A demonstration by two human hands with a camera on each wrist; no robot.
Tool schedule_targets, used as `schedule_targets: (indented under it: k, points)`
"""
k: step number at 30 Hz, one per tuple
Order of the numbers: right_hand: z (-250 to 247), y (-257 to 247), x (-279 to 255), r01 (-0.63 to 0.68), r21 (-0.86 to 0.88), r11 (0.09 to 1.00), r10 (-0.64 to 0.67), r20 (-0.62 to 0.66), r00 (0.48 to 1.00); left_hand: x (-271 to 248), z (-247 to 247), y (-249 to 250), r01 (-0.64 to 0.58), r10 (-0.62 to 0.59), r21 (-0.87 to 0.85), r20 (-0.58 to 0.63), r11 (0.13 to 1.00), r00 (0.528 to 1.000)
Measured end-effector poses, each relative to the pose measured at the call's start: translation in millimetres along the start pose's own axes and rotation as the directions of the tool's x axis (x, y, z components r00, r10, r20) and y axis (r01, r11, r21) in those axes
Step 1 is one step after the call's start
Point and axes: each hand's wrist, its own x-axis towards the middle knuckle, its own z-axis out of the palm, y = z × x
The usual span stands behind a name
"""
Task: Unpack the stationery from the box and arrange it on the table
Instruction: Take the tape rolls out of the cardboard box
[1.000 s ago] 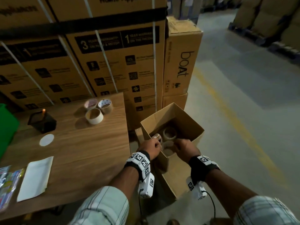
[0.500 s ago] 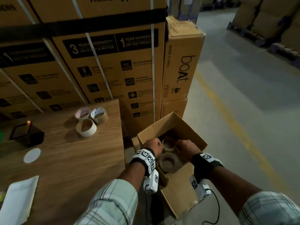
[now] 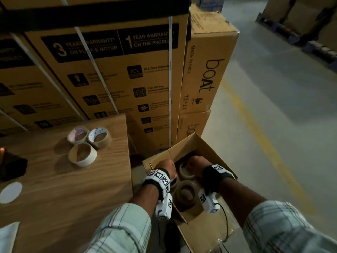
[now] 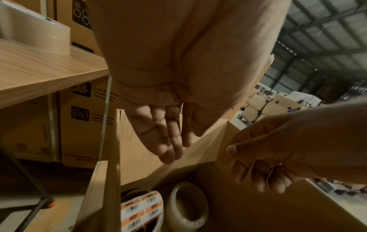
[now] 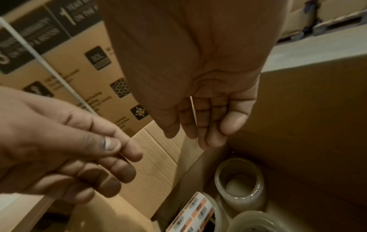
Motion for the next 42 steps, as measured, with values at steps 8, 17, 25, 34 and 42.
schedule_targets:
  k: [8,17,25,34,42]
  points:
    - [25.8,8.4,63.6,0.005,-0.069,0.998,0.003,0.12,0.993,38.9,16.8,-1.5,0.064,-0.07,0.069,0.092,0.996,0.993]
    - [93.4,15.5,154.5,-0.004,-0.029,1.0,0.011,0.258,0.966,58.0,31.4,-22.0,0.092,-0.116,0.116,0.213,0.989,0.97]
    - [100.2,12.0,152.1,-0.033,0.007,0.999,0.03,0.281,0.959,71.0,32.0,-23.8,0.131,-0.151,0.103,0.223,0.986,0.963]
    - [78.7,14.2,131.9,-0.037,0.025,0.999,0.029,0.289,0.957,68.4,25.8,-20.9,0.148,-0.162,0.083,0.187,0.985,0.969]
    - [8.2,30.4,87.1,0.025,0.088,0.996,-0.051,0.313,0.948,54.3,28.6,-5.7,0.158,-0.13,-0.075,0.287,0.985,0.949]
